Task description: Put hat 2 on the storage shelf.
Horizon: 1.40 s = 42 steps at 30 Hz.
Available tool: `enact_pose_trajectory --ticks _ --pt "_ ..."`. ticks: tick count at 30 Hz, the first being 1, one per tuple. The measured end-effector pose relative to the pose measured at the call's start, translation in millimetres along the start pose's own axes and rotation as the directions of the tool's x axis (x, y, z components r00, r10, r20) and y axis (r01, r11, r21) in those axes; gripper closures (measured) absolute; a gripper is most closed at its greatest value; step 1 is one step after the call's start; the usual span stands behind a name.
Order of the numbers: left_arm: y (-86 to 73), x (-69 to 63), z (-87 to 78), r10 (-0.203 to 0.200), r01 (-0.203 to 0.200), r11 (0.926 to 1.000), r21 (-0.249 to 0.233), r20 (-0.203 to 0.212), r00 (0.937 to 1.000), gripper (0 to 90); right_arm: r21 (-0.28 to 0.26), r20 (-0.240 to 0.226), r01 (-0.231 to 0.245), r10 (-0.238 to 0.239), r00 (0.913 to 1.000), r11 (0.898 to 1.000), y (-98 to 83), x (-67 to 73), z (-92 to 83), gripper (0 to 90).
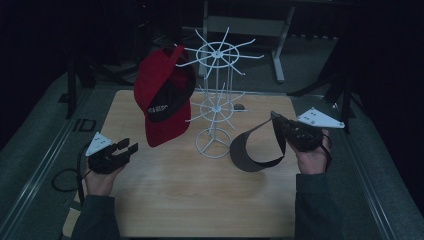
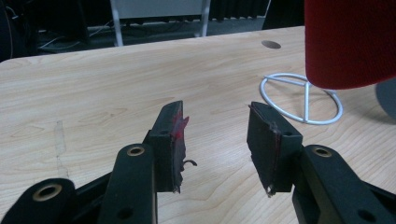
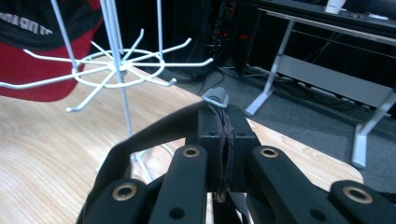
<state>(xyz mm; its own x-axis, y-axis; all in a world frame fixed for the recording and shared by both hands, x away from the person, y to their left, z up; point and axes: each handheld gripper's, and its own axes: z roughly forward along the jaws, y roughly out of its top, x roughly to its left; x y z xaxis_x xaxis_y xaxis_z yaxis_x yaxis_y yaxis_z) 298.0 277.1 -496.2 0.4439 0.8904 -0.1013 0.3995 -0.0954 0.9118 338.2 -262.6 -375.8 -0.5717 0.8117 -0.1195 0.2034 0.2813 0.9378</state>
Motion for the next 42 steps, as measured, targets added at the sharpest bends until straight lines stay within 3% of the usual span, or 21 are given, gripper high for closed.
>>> enact_pose_trajectory --ticks 22,42 --pt "0.3 -1.0 0.2 0.002 -0.002 1.0 -0.002 0.001 1.0 57.0 -0.026 -0.033 -0.002 0.001 0.9995 1.0 3.3 -0.1 -0.2 87.6" --pt "-0.1 -0.6 0.4 0.0 0.0 1.0 -0.001 0.002 1.0 56.9 -0.051 -0.059 -0.006 0.003 0.9982 0.999 19.9 -3.1 -0.6 87.5"
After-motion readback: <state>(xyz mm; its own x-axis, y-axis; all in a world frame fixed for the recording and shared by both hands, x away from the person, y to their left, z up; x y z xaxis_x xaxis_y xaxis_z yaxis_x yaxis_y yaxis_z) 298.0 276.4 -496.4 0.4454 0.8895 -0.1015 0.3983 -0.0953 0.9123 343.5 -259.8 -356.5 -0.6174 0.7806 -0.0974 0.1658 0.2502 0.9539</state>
